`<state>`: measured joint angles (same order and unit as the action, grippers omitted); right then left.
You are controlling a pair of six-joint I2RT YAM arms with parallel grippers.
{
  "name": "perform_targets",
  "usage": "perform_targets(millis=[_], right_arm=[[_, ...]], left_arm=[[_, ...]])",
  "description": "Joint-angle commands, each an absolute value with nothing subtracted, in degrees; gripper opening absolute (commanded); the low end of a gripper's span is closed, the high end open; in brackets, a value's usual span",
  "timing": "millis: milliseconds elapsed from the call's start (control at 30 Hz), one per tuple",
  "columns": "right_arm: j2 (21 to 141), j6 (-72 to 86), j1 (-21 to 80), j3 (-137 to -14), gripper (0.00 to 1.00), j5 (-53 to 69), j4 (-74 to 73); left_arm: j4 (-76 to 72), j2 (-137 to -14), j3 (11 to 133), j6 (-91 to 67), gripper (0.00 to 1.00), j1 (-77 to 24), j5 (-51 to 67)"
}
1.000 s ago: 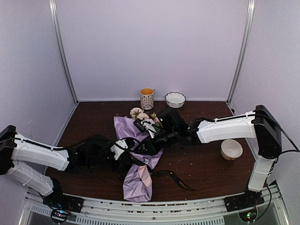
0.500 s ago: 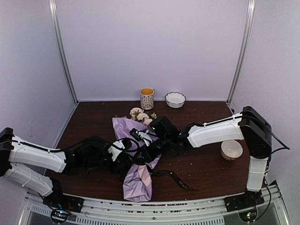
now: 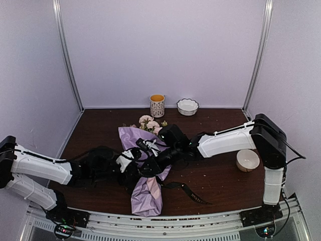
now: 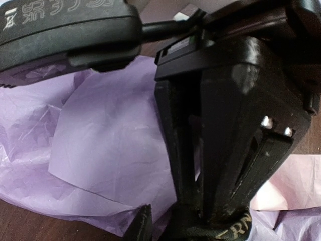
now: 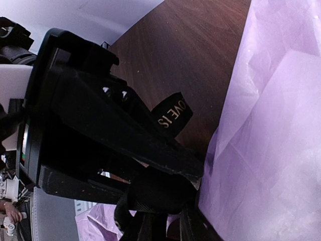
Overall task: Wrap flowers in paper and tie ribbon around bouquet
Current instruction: Cross the half-tied ribbon over the folded bouquet.
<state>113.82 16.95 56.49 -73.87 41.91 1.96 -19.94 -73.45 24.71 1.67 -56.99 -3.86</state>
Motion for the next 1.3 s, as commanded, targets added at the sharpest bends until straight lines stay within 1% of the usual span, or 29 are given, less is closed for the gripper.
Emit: perform_targets(millis=[0,100,200,233,300,400,500,633,733,767,833,1000,1267], right_arm=[[114.22,19.08,56.31,-73.93,0.22,45.85,8.08],[114.25,19.90,56.25,-73.77,0.25,45.86,8.82],[114.65,20.65,56.27,-73.65,0.25,44.99,9.21],[114.86,21.04,56.27,-73.65,0.23,44.84,9.30],[115.25,21.82,56.32,-73.57,0.16,45.24,9.88],[114.75,22.99,56.27,-72.62,0.01,45.16,11.45],[113.03,22.83,56.05,-71.43,0.00,42.83,11.17],[110.70,22.83,55.52,-70.11,0.00,41.43,10.91],[109.36,22.21,55.48,-69.95,0.00,40.22,9.74],[108.23,21.68,55.48,-70.08,0.00,39.01,8.27],[107.39,20.68,55.50,-70.29,0.00,37.95,6.59],[106.19,19.08,55.65,-70.69,0.00,36.69,3.53],[105.62,16.00,56.26,-73.17,0.00,33.02,-2.39]], left_arm=[[-23.46,-75.23,24.52,1.00,0.26,-56.87,-3.92],[-24.07,-75.65,24.52,0.62,0.26,-56.87,-4.25],[-24.90,-75.70,24.61,0.34,0.26,-56.87,-4.15],[-25.10,-75.75,24.65,0.31,0.26,-56.87,-4.07],[-25.18,-76.08,24.90,0.10,0.27,-56.87,-4.13],[-24.14,-76.38,25.54,0.09,0.26,-56.87,-4.15],[-22.06,-75.00,25.42,0.30,0.28,-56.85,-4.62],[-19.12,-71.28,24.70,0.87,0.33,-56.87,-5.47],[-18.12,-69.21,23.57,0.72,0.44,-56.87,-6.05],[-16.67,-67.33,22.92,0.82,0.52,-56.87,-5.91],[-16.05,-66.21,22.54,1.08,0.52,-56.87,-6.43],[-14.88,-64.42,22.94,2.37,0.42,-56.87,-7.59],[-12.37,-61.21,24.26,5.53,0.42,-56.87,-7.67]])
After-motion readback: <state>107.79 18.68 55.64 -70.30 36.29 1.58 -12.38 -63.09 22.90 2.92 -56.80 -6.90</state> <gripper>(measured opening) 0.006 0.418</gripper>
